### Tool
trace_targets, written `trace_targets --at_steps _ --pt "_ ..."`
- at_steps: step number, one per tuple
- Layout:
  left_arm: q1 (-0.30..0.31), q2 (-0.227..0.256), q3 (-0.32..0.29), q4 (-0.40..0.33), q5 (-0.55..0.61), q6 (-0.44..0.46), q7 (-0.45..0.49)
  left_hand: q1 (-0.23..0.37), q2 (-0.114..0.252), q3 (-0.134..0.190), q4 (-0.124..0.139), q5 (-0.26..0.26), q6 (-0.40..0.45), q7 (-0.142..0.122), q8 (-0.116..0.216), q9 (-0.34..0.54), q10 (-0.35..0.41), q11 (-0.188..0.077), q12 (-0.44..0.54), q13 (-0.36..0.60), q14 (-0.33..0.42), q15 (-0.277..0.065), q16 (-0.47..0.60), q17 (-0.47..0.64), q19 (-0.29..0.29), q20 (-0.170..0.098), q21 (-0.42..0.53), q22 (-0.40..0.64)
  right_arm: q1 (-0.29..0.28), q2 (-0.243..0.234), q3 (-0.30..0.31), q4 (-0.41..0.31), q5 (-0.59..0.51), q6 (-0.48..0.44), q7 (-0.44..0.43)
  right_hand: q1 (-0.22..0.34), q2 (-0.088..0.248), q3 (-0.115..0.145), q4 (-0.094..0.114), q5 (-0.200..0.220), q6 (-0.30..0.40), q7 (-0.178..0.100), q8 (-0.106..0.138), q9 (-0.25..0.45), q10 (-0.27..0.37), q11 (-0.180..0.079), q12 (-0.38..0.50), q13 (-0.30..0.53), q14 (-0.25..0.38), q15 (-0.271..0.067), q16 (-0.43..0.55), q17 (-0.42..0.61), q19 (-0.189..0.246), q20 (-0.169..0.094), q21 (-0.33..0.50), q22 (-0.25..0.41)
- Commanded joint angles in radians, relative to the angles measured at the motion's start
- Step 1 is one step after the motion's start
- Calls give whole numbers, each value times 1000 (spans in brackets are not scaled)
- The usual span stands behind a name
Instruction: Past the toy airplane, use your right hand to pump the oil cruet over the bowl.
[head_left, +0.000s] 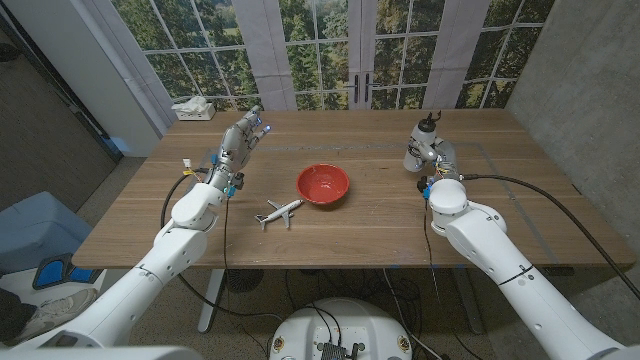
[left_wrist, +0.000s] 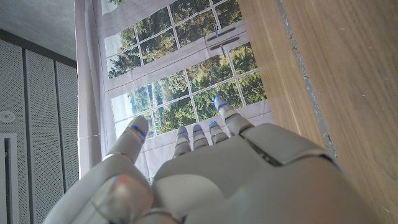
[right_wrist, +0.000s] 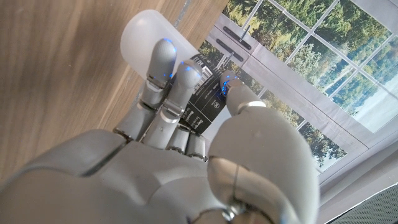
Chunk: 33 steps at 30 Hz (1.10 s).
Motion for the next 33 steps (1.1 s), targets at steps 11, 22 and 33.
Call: trace_targets --at_steps 11,22,33 --pt "-5 13 8 -26 9 36 12 5 60 -1 -2 6 2 -3 3 2 2 -3 3 4 1 -60 -1 2 8 -20 -1 2 30 -32 -44 77 24 12 -47 -9 5 -1 -2 3 5 7 5 -4 0 7 5 -6 -3 -2 -4 5 1 -90 -2 1" --pt "-13 8 15 -27 16 37 14 5 60 -1 -2 6 3 -3 3 2 2 -4 3 4 1 -61 -1 2 9 -21 -2 2 28 -51 -45 88 29 28 -39 -20 -6 -9 -1 2 -17 3 -2 -8 -32 5 -4 -18 -9 -2 -22 -6 3 -89 -3 1" --pt "-15 10 18 -37 25 42 22 4 60 -1 -2 7 3 -3 3 2 2 -3 3 4 1 -61 -1 2 10 -21 -2 2 31 -70 -61 91 13 3 -52 -18 -78 -33 -21 9 -64 1 -9 -17 -80 1 -8 -49 -4 -3 -44 -10 13 -89 -8 -2"
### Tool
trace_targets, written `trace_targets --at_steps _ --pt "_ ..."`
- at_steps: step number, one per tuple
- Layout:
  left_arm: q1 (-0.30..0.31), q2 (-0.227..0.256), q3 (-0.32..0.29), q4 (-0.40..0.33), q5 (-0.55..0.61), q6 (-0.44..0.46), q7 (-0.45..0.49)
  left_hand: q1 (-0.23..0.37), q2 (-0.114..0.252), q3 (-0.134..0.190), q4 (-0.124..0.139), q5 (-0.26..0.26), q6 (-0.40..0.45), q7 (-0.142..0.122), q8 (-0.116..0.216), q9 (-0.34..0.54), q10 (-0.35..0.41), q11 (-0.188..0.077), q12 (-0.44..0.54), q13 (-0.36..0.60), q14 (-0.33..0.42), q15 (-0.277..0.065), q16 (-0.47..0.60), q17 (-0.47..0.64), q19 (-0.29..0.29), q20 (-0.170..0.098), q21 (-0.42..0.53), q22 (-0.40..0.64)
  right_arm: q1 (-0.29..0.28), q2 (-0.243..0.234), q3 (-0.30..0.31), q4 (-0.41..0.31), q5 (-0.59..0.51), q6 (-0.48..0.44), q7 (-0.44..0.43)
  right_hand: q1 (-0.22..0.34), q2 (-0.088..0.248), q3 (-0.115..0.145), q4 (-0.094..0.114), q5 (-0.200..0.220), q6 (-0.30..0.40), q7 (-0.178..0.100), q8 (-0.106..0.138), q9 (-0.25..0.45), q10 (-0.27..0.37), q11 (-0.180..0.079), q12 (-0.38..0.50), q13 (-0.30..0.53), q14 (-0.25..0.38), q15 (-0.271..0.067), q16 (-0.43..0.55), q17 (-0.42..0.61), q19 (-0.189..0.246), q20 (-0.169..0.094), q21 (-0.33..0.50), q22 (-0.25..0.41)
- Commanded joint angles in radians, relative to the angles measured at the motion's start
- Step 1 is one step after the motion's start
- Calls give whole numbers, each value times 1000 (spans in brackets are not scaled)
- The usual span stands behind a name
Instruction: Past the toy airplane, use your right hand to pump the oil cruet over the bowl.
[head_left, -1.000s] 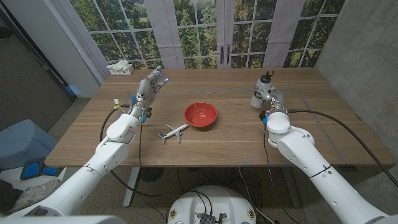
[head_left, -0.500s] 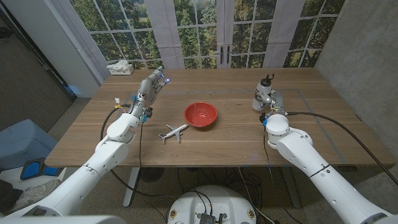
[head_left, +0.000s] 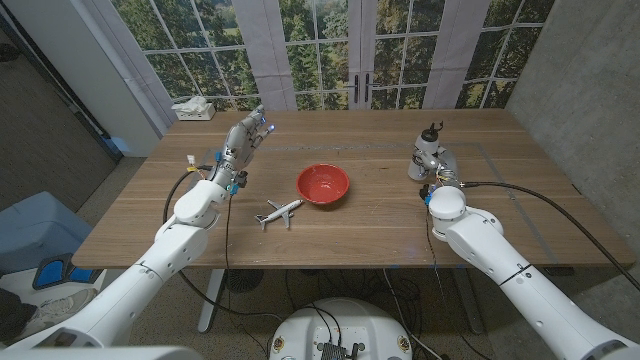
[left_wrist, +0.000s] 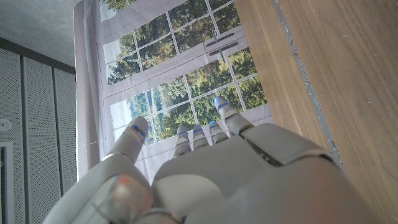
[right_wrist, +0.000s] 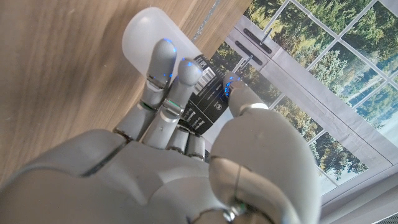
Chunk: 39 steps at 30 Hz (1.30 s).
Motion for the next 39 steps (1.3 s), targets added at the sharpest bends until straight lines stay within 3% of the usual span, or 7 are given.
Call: trace_targets --at_steps 1,4,12,22,28,34,39 --pt "-4 1 4 -9 9 5 6 4 59 -1 -2 7 3 -3 3 2 1 -3 2 4 1 -61 -1 2 10 -21 -2 2 5 -21 -16 3 -13 -27 -9 26 -60 -11 -15 12 -34 -11 -7 -3 -34 -7 -1 -18 2 -3 -21 -7 7 -85 -9 0" --pt "-3 -1 5 -10 9 3 6 5 59 -1 -4 6 3 -3 3 2 2 -3 3 4 0 -62 -1 2 10 -21 -2 2 6 -34 -23 -4 -20 -40 -4 26 -107 -29 -13 20 -72 -23 -11 -5 -57 -12 0 -33 3 -2 -30 -1 -4 -84 -18 0" --pt "-9 -4 8 -4 9 -3 -3 8 60 -2 -7 6 3 -4 3 2 3 -3 3 4 1 -62 -1 1 11 -20 -2 2 2 -45 -32 -19 -37 -72 -13 32 -165 -55 -5 38 -155 -50 -19 -7 -106 -17 0 -55 -2 -1 -48 5 -14 -83 -31 1" --pt "-20 -7 12 7 6 -2 -12 9 63 -3 -7 6 4 -5 3 2 2 -4 3 4 1 -62 -1 1 11 -20 -2 2 -2 -64 -39 -58 -55 -139 -17 22 -244 -128 -1 80 -323 -59 -24 -10 -267 -44 -9 -96 -27 0 -72 21 -30 -82 -60 -1" --pt "-19 -4 11 4 7 -1 -11 9 63 -4 -7 6 4 -6 3 2 3 -3 3 4 1 -62 -1 2 11 -20 -2 2 -18 -83 -38 -73 -61 -122 -1 -19 -251 -211 1 106 -423 -56 -22 -13 -342 -16 -2 -123 -64 2 -85 25 -35 -79 -85 -2" --pt "-13 -2 9 -3 8 0 -5 9 64 -3 -6 6 4 -7 3 2 3 -4 3 4 1 -63 -1 2 12 -20 -2 2 -68 -93 -1 -112 -57 -96 -17 -126 -242 -304 34 117 -439 -30 -7 -14 -350 15 11 -148 -74 3 -108 5 7 -71 -103 -6" --pt "-12 -1 11 -6 6 3 -8 9 65 -3 -5 6 3 -8 3 2 2 -4 2 4 0 -62 -1 2 12 -20 -2 2 -80 -92 17 -135 -50 -141 -33 -165 -237 -358 39 131 -439 -41 -1 -16 -351 20 16 -168 -109 5 -154 -25 39 -78 -102 29"
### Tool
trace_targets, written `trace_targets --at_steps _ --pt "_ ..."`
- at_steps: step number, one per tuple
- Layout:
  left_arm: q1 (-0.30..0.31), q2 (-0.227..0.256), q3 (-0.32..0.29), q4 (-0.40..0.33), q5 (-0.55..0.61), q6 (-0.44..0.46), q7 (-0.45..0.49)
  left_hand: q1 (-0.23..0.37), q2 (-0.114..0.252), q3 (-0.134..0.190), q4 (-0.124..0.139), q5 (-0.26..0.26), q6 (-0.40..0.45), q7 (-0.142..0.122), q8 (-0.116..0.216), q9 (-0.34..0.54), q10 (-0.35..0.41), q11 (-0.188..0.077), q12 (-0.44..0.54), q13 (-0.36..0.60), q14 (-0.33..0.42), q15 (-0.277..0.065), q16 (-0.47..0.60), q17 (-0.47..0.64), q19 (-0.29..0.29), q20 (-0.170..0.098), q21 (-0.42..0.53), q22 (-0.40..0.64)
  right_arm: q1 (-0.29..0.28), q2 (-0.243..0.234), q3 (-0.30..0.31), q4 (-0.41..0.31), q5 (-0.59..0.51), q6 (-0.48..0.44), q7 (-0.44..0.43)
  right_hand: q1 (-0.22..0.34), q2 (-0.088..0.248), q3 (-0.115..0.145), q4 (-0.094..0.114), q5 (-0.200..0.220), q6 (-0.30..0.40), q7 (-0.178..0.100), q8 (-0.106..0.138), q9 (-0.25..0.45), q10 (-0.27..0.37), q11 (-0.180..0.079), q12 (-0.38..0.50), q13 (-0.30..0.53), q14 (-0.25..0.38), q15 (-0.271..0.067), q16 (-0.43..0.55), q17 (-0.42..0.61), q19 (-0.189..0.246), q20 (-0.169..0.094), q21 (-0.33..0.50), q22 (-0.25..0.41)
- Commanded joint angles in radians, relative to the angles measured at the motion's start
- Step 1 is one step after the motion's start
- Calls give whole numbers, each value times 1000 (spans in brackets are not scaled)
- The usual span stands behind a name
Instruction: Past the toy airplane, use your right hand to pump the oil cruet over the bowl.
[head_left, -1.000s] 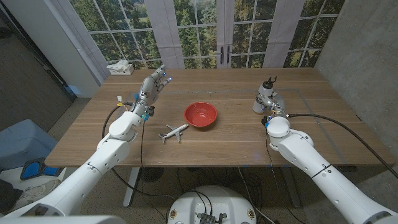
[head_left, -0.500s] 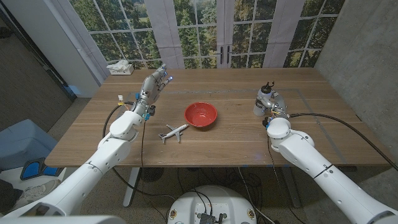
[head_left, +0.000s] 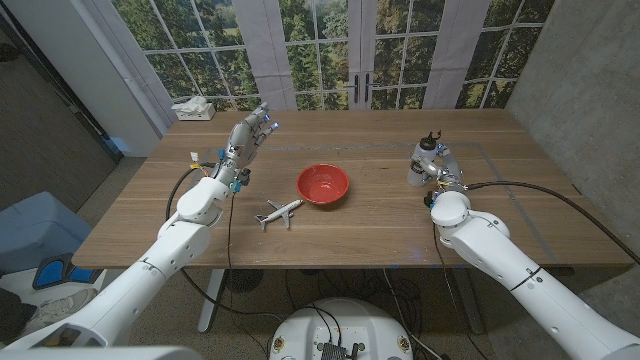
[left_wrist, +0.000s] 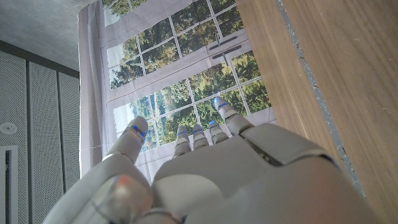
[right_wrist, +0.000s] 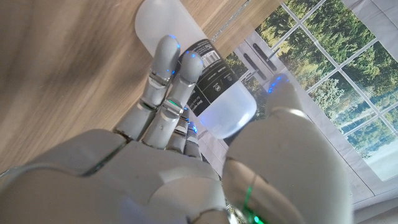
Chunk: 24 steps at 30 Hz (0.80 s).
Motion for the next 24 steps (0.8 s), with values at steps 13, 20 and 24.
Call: trace_targets --at_steps 13,20,24 --pt "13 7 1 -27 6 11 15 13 62 0 -7 6 0 -14 2 2 -4 -3 1 4 -2 -62 -2 1 11 -21 -3 2 -99 -67 71 -90 -7 -1 6 -248 4 -292 51 43 -41 -8 9 0 -97 63 5 -49 -248 49 -164 -90 -28 13 21 91" --pt "15 10 0 -33 7 10 14 17 64 0 -10 6 -1 -14 2 2 -4 -1 1 4 -3 -61 -2 0 12 -21 -3 2 -178 -42 153 -62 47 216 37 -476 60 -404 169 44 18 -21 25 -2 -59 96 28 -57 -344 160 -228 -122 -93 140 -94 5" --pt "13 8 1 -29 4 10 10 18 65 0 -11 5 -1 -15 2 2 -3 -2 1 4 -2 -62 -2 0 12 -21 -3 2 -192 -18 173 -63 59 239 15 -569 94 -450 230 47 52 -22 22 -6 -39 103 34 -60 -482 235 -326 -180 -307 319 -219 7"
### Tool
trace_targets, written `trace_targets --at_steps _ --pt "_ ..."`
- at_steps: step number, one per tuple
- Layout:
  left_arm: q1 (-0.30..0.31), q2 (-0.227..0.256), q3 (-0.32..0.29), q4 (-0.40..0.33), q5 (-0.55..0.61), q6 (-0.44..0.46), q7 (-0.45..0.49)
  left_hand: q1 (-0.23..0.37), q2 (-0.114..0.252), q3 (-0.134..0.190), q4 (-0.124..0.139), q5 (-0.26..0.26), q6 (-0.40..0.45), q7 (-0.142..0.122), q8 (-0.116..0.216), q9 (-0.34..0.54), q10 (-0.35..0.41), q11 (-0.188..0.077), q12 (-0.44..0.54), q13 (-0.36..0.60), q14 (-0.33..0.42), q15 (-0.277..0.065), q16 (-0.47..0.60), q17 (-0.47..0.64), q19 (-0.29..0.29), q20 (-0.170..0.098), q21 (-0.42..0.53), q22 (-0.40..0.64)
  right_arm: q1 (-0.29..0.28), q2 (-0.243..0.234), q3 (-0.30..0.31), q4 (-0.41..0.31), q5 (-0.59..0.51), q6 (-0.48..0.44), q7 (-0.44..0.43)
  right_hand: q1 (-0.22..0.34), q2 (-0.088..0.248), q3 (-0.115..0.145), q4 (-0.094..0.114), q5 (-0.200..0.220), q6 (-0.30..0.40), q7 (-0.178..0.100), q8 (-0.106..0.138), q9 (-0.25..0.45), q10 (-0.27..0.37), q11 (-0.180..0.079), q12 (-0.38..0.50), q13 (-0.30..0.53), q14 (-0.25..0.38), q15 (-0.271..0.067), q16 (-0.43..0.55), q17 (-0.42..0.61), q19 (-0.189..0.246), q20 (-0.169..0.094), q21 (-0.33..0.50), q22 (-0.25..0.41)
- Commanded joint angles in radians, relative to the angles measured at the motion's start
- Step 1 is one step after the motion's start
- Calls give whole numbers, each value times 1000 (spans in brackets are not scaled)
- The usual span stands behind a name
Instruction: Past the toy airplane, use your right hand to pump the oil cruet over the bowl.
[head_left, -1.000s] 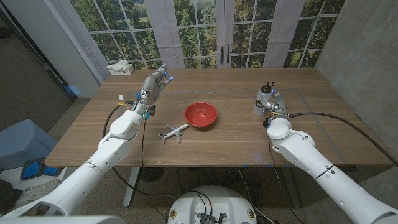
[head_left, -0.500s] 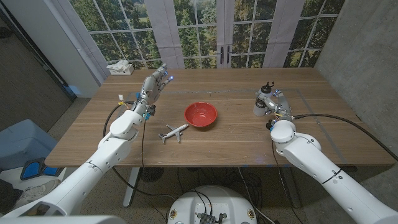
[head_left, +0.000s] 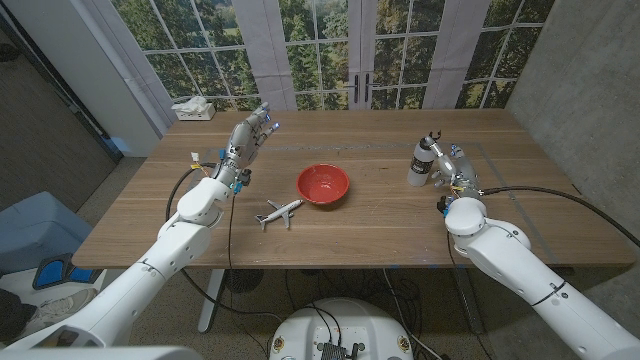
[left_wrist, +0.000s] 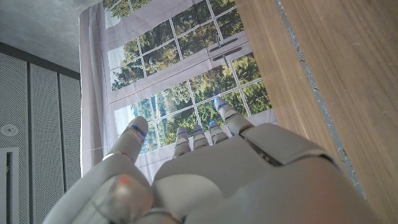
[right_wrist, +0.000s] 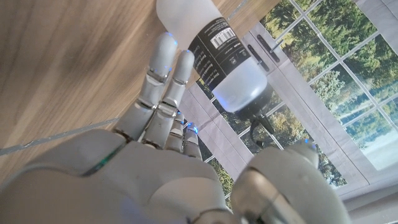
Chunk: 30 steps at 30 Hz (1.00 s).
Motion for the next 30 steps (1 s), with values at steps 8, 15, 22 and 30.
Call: trace_targets --at_steps 8,15,22,30 --pt "-3 0 -1 3 -3 -2 -7 16 62 1 -9 5 0 -6 2 2 -2 -4 2 4 -1 -62 -1 0 10 -19 -4 2 -84 35 100 10 57 227 17 -46 38 -62 37 16 41 -5 -1 -2 10 -2 6 1 -382 112 -252 -144 -464 171 -311 -5" --pt "-5 1 -5 9 -8 1 -7 13 49 -11 -13 2 -18 30 -3 2 -5 -10 1 4 -5 -62 -2 1 9 -23 -5 2 -80 38 116 54 78 361 89 -27 64 -64 33 18 65 1 3 -2 -8 -19 -5 -2 -555 119 -342 -225 -585 171 -449 -11" --pt "-6 2 -11 12 -20 8 -7 5 29 -23 -19 -1 -40 63 -5 2 -18 -5 -2 5 -11 -50 -4 2 -3 -26 -9 2 -53 25 113 113 75 484 174 -2 130 -36 32 3 110 40 8 -2 -18 -27 -9 -6 -657 114 -353 -300 -694 170 -573 -12" --pt "12 8 -24 4 -24 14 12 0 25 -26 -21 -1 -43 59 -3 1 -18 -4 -1 5 -13 -47 -4 2 -23 -29 -16 2 -1 26 105 203 126 627 312 28 184 -9 19 -23 129 107 1 -3 -6 -5 -6 -9 -703 70 -347 -392 -729 36 -670 -12"
